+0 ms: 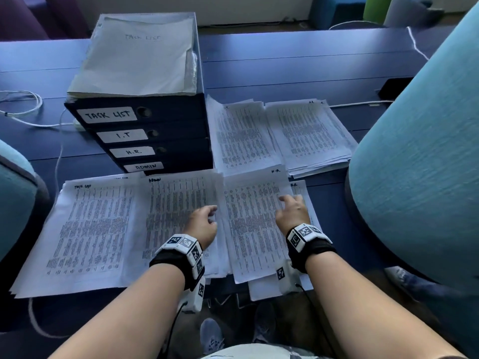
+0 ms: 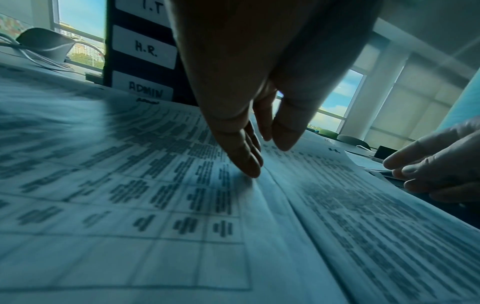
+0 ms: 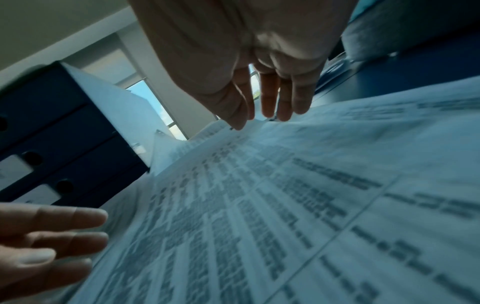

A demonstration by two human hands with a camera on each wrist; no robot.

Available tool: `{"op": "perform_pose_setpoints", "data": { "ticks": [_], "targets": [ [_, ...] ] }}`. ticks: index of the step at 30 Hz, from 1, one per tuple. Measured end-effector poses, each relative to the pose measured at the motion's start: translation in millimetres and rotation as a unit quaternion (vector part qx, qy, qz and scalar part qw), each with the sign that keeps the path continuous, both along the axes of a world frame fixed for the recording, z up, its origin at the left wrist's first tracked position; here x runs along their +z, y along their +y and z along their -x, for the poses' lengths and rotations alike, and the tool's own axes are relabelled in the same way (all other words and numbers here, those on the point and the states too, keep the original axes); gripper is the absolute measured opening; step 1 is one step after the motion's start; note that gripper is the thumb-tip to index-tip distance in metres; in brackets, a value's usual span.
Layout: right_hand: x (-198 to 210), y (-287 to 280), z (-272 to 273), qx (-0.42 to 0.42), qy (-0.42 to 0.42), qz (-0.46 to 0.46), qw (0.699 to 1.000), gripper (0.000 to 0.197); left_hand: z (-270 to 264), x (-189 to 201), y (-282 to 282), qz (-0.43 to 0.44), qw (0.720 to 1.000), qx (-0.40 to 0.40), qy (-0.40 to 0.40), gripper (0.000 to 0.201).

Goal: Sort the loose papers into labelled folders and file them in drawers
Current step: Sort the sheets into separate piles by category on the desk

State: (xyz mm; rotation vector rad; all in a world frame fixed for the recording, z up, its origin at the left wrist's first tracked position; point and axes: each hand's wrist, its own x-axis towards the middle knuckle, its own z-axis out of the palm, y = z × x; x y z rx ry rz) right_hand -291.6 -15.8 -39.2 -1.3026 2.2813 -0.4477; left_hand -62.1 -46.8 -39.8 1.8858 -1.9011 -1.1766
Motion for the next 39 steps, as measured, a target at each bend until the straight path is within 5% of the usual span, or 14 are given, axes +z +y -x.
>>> {"op": "perform_pose_setpoints", "data": {
  "ticks": [11, 17, 22, 25, 30, 35, 39],
  "targets": [
    [-8.2, 0.1, 45.4, -0.057, -0.107, -0.045, 0.992, 0.059, 43.6, -9.1, 1.2, -0.009, 1.000, 0.009, -0.012, 0.051],
    [-11.6, 2.9, 57.2, -0.043, -0.124, 0.016, 0.991, 0.017, 44.8, -14.1, -3.3, -0.006, 0.999, 0.046, 0.006, 0.055],
    [-7.4, -3.0, 77.3, -0.089, -0.211, 0.088, 0.969, 0.023, 48.4, -8.6, -9.3, -0.026, 0.990, 0.119, 0.072, 0.072],
    [-7.3, -6.7, 81.8, -0.063, -0.252, 0.092, 0.961, 0.017, 50.7, -10.1, -17.2, -0.054, 0.984, 0.150, 0.082, 0.062],
    [-21.5, -6.2, 77.8, -0.091, -0.063, 0.029, 0.993, 0.029, 48.0, -13.4, -18.8, -0.052, 0.982, 0.180, 0.007, 0.036],
    [-23.5, -1.5, 68.0, -0.139, -0.128, -0.013, 0.982, 0.052, 41.9, -16.7, -15.7, -0.067, 0.986, 0.145, -0.039, 0.021],
    [-28.2, -6.1, 66.1, -0.122, -0.127, -0.062, 0.982, 0.047, 39.9, -17.8, -15.3, -0.064, 0.987, 0.143, -0.044, 0.023]
  ]
}}
